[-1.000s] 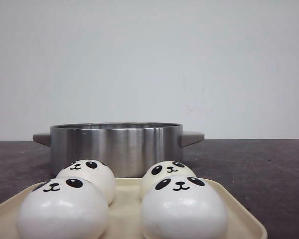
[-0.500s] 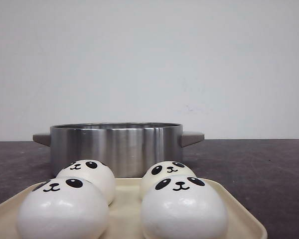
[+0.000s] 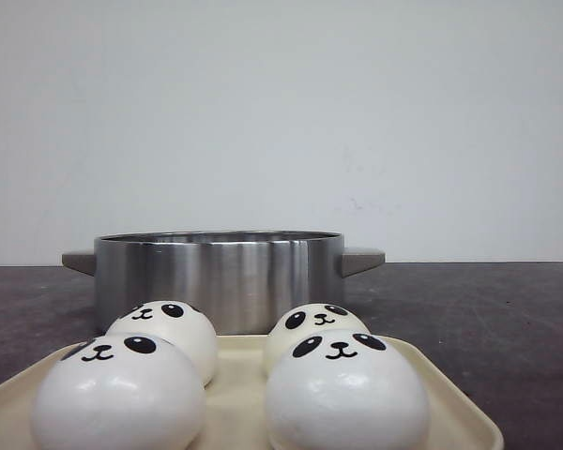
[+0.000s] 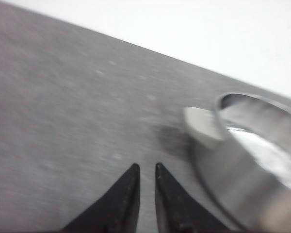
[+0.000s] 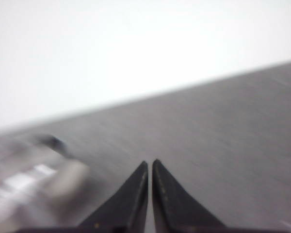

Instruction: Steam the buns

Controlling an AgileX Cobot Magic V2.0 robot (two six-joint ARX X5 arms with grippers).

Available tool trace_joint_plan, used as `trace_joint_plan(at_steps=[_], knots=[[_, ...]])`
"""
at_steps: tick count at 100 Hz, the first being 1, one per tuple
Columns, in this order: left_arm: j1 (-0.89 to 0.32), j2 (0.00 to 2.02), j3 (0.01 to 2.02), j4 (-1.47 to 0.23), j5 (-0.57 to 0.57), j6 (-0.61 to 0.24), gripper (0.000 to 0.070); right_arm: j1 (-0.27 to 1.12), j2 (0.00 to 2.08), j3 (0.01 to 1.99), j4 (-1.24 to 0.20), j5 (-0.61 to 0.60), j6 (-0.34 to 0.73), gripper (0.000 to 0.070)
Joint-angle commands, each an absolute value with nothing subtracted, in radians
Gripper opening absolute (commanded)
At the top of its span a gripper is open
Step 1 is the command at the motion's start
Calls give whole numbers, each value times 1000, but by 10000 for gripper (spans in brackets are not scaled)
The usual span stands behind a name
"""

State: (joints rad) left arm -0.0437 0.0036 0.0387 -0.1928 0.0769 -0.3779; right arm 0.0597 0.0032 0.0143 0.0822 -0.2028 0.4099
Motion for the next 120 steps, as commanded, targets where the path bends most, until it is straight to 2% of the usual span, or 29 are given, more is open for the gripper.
trace_joint_plan(at_steps=[1,8,16,29,56,69,73,76,78,81,84,87,89,93,103,120], knots=[[-44,3,69,-211,137,-462,11,63,4,23,155,-291,549,6],[-44,3,108,-215,191,-467,11,63,4,72,146,-354,579,4],[-44,9,183,-228,259,-499,11,63,6,184,30,-366,581,3],[-44,98,385,-339,310,-501,12,63,81,438,-163,-366,429,3],[-46,509,947,-593,368,-281,11,63,400,981,-588,-348,141,3],[-57,657,1179,-645,395,-216,15,63,466,1083,-628,-305,103,4],[-67,685,1226,-645,398,-218,52,63,472,1088,-609,-324,105,4],[-72,702,1256,-643,403,-218,127,64,475,1087,-587,-345,109,11],[-75,712,1272,-643,406,-218,206,64,476,1087,-574,-362,117,28],[-80,725,1292,-643,410,-218,357,64,476,1087,-561,-377,133,100],[-84,734,1305,-644,414,-218,519,64,476,1087,-552,-387,151,222],[-89,739,1310,-644,418,-220,672,64,476,1087,-547,-394,169,378],[-93,740,1310,-645,419,-223,700,64,476,1087,-547,-394,183,488],[-101,741,1310,-661,420,-226,700,64,476,1087,-549,-396,212,686],[-131,741,1310,-728,420,-229,700,64,490,1087,-570,-443,282,700],[-250,715,1301,-856,419,-211,700,64,536,1087,-663,-491,288,700]])
